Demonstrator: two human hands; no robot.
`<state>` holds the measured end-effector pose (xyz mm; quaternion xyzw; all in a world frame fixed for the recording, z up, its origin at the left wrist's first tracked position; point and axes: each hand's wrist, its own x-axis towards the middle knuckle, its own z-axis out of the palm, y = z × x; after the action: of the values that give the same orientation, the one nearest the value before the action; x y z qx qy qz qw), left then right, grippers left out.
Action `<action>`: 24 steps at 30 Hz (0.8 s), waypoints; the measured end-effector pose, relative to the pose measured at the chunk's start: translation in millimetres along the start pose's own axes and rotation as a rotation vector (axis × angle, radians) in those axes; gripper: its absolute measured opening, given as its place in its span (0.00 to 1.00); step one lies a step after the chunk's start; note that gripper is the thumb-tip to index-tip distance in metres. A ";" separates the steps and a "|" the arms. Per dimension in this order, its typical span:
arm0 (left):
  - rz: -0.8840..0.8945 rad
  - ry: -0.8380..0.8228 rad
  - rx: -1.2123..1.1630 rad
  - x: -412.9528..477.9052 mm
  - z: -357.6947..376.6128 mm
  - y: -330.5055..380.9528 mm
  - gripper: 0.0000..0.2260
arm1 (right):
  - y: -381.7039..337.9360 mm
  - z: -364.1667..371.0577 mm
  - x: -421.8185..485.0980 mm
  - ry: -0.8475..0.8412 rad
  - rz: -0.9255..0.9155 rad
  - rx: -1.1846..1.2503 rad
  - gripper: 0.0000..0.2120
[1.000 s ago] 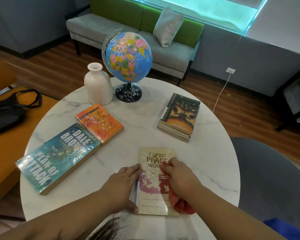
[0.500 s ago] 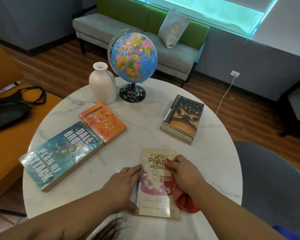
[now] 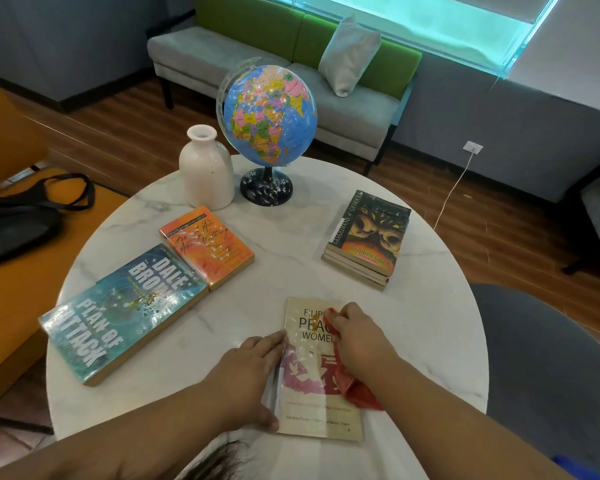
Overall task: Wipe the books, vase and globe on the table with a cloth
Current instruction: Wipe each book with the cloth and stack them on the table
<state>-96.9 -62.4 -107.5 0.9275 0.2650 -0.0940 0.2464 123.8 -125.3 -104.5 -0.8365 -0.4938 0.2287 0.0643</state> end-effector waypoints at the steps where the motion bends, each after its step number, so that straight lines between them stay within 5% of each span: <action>1: 0.000 -0.002 0.001 0.0 -0.1 -0.7 0.55 | 2.1 1.3 -1.4 -0.019 -0.003 0.017 0.11; 9: -0.006 -0.012 0.007 1.4 0.1 -0.4 0.55 | -1.6 -7.6 3.1 -0.038 -0.013 -0.086 0.16; 15: -0.001 -0.012 0.019 1.4 -1.1 0.2 0.54 | 5.2 -13.1 0.9 -0.033 0.101 0.256 0.13; 17: -0.008 -0.023 0.012 1.4 -0.9 0.2 0.55 | 4.2 -15.8 8.0 -0.024 0.107 0.155 0.10; 21: -0.005 -0.026 0.007 1.3 -1.1 0.1 0.54 | -1.1 -6.8 10.9 -0.144 -0.104 -0.208 0.21; 24: -0.008 -0.030 0.006 1.6 -1.0 0.3 0.54 | -0.1 -10.9 14.4 -0.138 -0.070 -0.105 0.17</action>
<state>-95.4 -61.4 -107.0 0.9256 0.2648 -0.1098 0.2473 134.5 -111.6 -99.4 -0.8032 -0.5372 0.2573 -0.0057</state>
